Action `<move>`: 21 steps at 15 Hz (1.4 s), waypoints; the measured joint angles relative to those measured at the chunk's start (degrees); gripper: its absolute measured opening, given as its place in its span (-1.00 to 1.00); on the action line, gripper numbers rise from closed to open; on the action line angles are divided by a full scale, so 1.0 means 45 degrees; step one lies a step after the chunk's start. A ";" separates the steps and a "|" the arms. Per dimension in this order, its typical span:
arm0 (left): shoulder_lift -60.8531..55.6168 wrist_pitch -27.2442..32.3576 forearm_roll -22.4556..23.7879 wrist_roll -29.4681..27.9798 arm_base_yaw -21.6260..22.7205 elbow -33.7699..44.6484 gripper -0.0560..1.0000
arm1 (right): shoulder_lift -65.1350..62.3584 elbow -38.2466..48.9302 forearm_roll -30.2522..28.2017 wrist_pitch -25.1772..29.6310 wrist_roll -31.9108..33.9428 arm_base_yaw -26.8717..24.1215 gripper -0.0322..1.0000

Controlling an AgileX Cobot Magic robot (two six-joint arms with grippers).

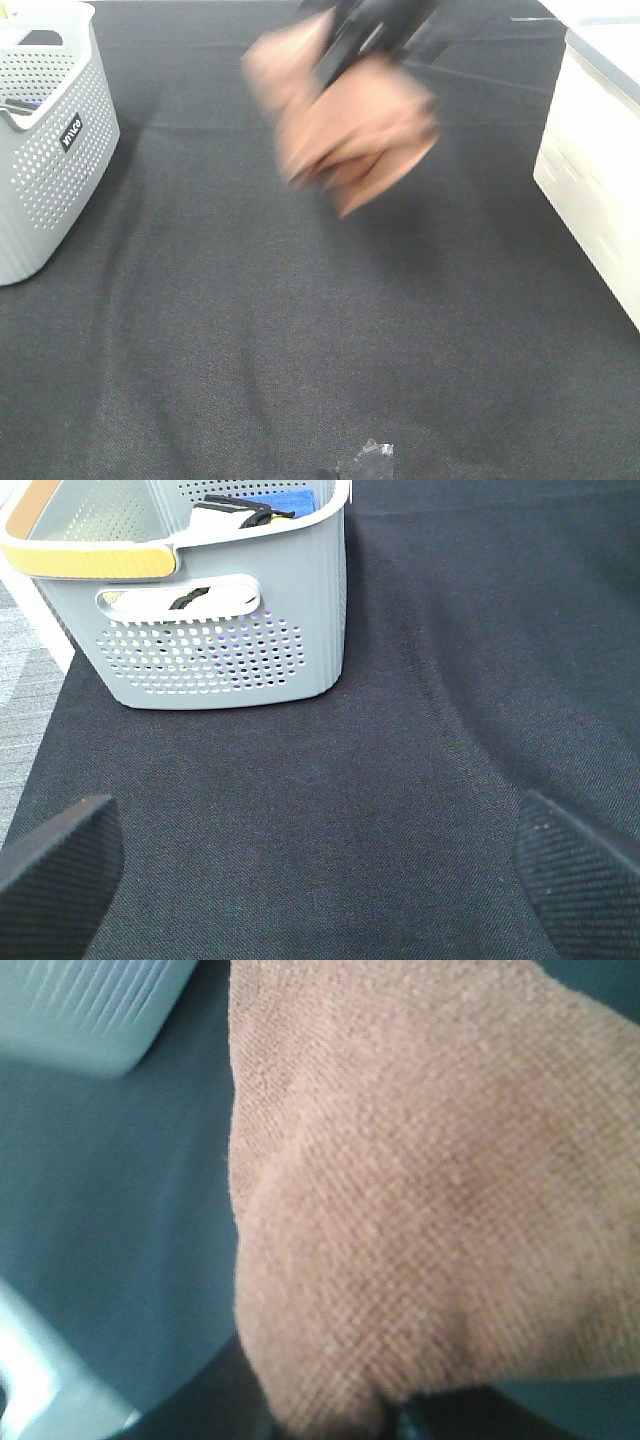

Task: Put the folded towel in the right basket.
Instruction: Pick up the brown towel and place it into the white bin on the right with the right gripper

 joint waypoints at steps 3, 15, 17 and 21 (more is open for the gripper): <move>0.0000 0.0000 0.0000 0.0000 0.0000 0.0000 0.98 | -0.1910 -0.0280 -0.1401 0.0115 0.0446 -0.2266 -0.55; 0.0000 0.0000 0.0013 0.0000 0.0000 0.0000 0.98 | -0.2050 0.0115 -0.3081 0.0229 -0.1655 -0.8849 -0.55; 0.0000 0.0000 0.0013 0.0000 0.0000 0.0000 0.98 | -0.1566 0.0178 -0.3489 0.0216 -0.1451 -0.8849 -0.26; 0.0000 0.0000 0.0025 0.0000 0.0000 0.0000 0.98 | -0.1553 0.0191 -0.3871 0.0216 -0.0904 -0.8849 0.77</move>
